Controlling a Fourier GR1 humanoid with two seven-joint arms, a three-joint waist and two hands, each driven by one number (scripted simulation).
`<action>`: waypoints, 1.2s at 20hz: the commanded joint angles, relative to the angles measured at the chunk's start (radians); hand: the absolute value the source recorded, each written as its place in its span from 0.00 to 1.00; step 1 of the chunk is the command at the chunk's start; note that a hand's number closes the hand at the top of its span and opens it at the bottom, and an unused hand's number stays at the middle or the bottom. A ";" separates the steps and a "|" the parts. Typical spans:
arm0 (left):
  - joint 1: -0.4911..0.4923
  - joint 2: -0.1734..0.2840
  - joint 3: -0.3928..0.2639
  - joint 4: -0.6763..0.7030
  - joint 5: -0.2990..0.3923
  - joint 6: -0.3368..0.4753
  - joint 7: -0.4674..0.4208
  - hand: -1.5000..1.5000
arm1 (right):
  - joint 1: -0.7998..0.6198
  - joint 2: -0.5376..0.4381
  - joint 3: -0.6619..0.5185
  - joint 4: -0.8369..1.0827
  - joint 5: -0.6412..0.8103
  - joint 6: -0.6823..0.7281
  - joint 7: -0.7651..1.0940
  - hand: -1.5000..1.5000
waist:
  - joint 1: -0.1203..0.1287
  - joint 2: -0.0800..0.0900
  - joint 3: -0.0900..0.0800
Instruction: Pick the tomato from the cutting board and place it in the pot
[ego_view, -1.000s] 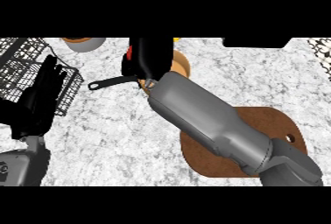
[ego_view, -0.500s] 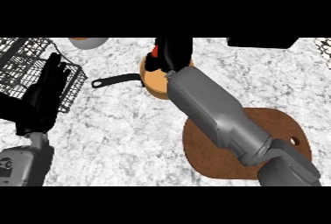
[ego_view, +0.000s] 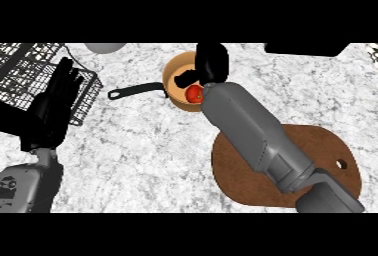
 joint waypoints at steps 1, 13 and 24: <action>-0.042 -0.007 0.000 0.044 -0.020 0.014 -0.016 0.50 | 0.025 0.000 -0.081 -0.084 -0.132 -0.051 -0.163 0.00 | -0.004 0.003 0.001; 0.060 -0.036 -0.012 -0.006 -0.057 0.044 -0.020 0.50 | 0.137 -0.057 -0.359 -0.114 -0.387 0.064 -0.558 0.00 | -0.060 -0.021 0.000; 0.065 -0.014 0.043 -0.015 -0.023 -0.001 -0.003 0.50 | 0.304 -0.214 -0.402 -0.291 -0.417 0.309 -0.551 0.00 | -0.074 -0.027 -0.001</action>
